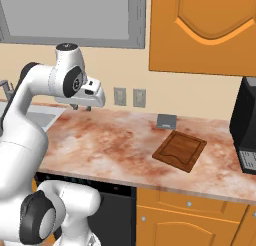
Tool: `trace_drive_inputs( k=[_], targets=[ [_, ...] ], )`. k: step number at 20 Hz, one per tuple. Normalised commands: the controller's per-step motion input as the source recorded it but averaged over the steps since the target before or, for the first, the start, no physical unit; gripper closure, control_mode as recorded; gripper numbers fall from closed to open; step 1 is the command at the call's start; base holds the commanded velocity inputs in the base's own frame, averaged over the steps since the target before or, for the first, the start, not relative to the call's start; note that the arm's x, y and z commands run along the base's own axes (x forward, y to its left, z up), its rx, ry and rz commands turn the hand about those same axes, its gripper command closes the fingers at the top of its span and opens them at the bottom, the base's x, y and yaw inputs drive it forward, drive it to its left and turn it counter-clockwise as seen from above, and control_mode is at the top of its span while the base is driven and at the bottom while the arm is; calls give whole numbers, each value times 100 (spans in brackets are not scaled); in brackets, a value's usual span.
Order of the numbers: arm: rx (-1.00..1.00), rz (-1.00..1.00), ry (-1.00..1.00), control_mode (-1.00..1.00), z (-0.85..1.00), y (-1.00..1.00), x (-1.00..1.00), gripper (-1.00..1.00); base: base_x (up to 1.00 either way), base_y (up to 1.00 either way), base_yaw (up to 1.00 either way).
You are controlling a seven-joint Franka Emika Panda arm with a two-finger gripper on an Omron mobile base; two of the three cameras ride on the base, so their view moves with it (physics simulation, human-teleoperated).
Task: Open the drawer on the right and place the cutting tools on the cutting board.
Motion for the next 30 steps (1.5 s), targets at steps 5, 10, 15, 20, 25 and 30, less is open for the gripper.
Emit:
trace_drive_inputs(
  k=[5, 10, 15, 20, 25, 30],
  targets=[
    [2, -3, -2, -100, 0, -16, -25, -100, 0, 0, 0],
    [19, -9, -3, -100, -1, -69, -35, -100, 0, 0, 0],
    [45, -8, -5, -100, 0, -96, -50, -100, 0, 0, 0],
    [41, -6, -5, -100, 0, -87, -60, -100, 0, 0, 0],
    [21, -5, -12, -100, -8, -59, -64, -100, 0, 0, 0],
    [15, -5, -17, -100, -27, -55, -68, -100, 0, 0, 0]
  ],
)
